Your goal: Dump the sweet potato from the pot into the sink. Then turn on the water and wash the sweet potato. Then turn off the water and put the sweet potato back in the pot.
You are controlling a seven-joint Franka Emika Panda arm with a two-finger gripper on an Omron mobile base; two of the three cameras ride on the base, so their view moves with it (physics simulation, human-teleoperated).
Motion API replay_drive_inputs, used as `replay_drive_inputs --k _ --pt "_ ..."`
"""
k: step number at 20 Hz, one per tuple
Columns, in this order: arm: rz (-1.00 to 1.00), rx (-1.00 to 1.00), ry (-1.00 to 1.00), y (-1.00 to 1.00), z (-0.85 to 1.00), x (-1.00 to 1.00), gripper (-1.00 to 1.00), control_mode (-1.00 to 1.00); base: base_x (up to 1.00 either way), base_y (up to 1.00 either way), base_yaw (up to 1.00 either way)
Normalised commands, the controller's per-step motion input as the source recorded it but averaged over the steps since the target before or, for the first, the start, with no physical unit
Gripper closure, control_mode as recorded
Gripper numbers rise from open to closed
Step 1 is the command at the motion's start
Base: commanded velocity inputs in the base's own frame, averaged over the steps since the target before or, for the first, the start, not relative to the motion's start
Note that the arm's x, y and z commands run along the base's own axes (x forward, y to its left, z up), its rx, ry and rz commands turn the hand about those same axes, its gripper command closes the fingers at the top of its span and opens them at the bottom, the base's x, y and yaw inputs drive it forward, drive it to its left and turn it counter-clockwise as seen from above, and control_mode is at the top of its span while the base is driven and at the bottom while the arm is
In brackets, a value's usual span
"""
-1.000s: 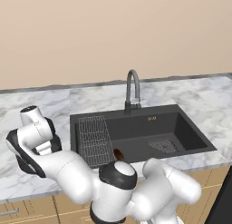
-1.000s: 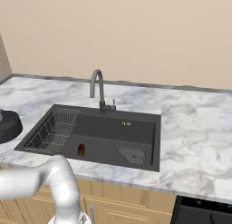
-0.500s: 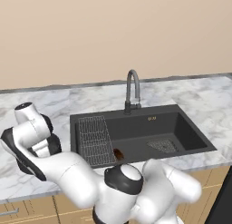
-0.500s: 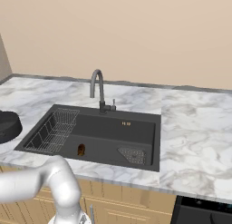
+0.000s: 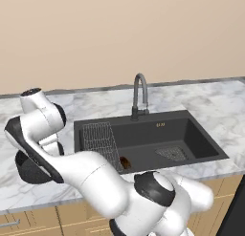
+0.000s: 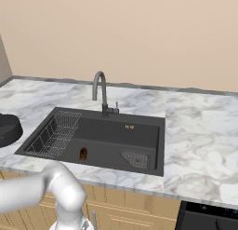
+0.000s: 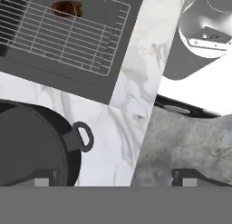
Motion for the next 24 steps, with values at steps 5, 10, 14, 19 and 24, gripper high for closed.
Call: replay_drive_inputs --k 5,10,14,19,24 --pt "-0.10 0.13 0.00 -0.77 0.81 0.00 -1.00 -1.00 0.00 0.00 0.00" --pt "-0.12 0.19 0.00 -0.94 0.82 0.00 -1.00 -1.00 0.00 0.00 0.00" --pt "-0.16 0.21 0.00 -1.00 0.61 0.00 -1.00 -1.00 0.00 0.00 0.00" --pt "-0.17 0.21 0.00 -1.00 0.51 0.00 -1.00 -1.00 0.00 0.00 0.00" --pt "-0.18 0.19 -0.01 -1.00 0.46 0.00 -1.00 -1.00 0.00 0.00 0.00"
